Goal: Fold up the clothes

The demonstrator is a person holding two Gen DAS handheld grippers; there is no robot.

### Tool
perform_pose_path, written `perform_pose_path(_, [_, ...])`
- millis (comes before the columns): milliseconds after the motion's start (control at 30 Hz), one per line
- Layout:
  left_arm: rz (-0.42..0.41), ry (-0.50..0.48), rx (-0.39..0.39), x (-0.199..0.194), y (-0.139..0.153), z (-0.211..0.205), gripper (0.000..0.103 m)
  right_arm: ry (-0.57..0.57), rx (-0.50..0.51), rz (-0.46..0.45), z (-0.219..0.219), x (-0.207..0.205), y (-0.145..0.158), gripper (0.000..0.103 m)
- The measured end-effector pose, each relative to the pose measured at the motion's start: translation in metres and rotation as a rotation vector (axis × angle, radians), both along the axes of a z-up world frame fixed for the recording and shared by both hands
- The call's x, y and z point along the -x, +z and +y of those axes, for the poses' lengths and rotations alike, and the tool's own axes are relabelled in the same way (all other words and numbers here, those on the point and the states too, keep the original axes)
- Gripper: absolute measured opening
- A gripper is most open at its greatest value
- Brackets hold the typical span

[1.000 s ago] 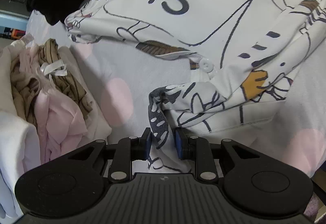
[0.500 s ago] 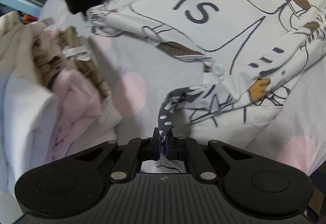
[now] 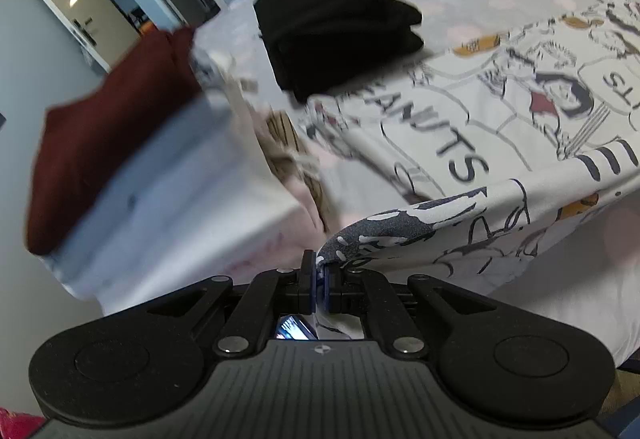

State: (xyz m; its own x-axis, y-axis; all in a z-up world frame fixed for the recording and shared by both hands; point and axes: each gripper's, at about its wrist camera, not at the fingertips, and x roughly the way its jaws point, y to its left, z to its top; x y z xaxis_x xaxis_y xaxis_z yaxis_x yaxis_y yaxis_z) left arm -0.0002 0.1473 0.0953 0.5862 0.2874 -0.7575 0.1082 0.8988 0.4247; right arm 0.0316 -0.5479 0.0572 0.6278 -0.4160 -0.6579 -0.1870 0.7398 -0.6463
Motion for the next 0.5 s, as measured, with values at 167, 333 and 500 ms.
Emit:
perform_pose_path(167, [-0.056, 0.004, -0.059, -0.023, 0.018, -0.011, 0.002, -0.024, 0.037, -0.062, 0.005, -0.023, 0.016, 0.003])
perform_pose_path(333, [-0.058, -0.003, -0.163, -0.065, 0.019, -0.025, 0.002, -0.034, 0.050, -0.107, 0.012, -0.065, 0.024, 0.003])
perform_pose_path(500, [-0.019, 0.006, -0.254, -0.123, 0.008, -0.041, 0.002, -0.037, 0.075, -0.114, 0.021, -0.131, 0.026, 0.003])
